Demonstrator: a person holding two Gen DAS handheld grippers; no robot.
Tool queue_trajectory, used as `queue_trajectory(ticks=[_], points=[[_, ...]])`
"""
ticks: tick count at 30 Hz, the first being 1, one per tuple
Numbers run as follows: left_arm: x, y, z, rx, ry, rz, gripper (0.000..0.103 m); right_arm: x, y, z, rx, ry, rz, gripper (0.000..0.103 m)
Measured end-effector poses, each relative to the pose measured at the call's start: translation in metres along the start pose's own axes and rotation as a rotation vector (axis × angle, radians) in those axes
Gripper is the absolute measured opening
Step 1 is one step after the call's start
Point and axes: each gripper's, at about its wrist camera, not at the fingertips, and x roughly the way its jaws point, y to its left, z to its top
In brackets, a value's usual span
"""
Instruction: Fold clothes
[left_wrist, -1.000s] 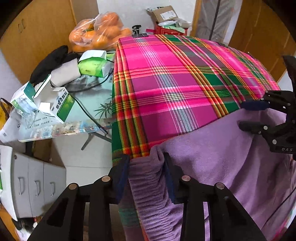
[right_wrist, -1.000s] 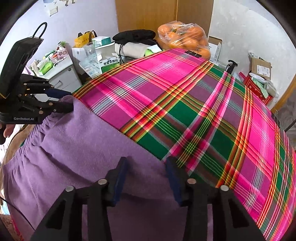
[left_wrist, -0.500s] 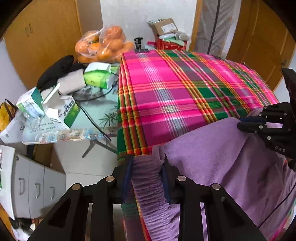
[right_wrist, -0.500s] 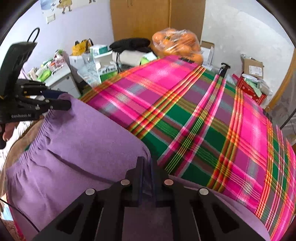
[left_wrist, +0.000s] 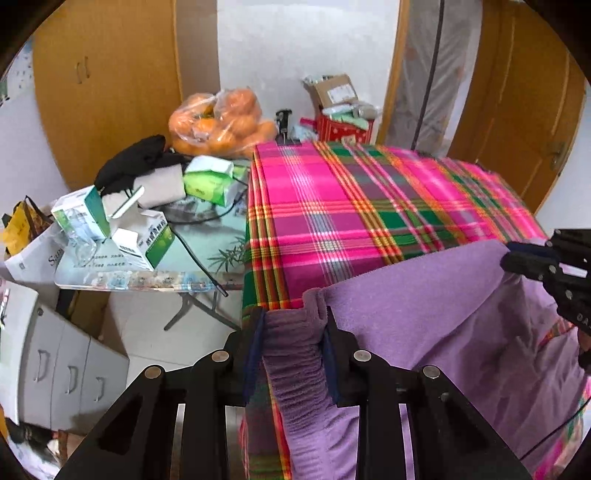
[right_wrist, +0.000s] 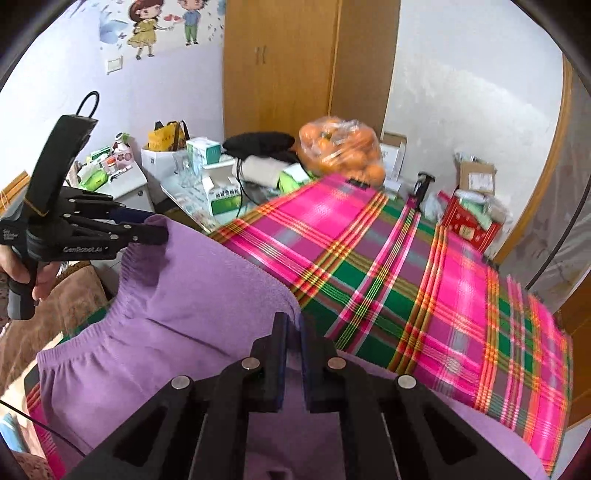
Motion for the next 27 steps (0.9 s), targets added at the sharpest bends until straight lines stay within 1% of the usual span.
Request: queue_trajectory(ticks=[5,13,18,27], points=[[-0.026,0.001,-0.010,-0.013,-0.049,-0.012,0.029,-0.030,0.021,-0.005,-0.013,-0.037,-0.021,0.007],[-0.061,-0.005,-0.030,-0.017,-0.102,-0.021,0.029,-0.066,0.046,-0.020,-0.011,-0.083,-0.045,0.007],[-0.081,-0.009,-0.048,-0.007,-0.129,-0.027,0.029,-0.087,0.063,-0.036,-0.021,-0.107,-0.044,0.007],[-0.105,-0.019,-0.082,-0.003,-0.146,-0.035,0.029,-0.112,0.087,-0.069,-0.009,-0.117,-0.011,0.007]])
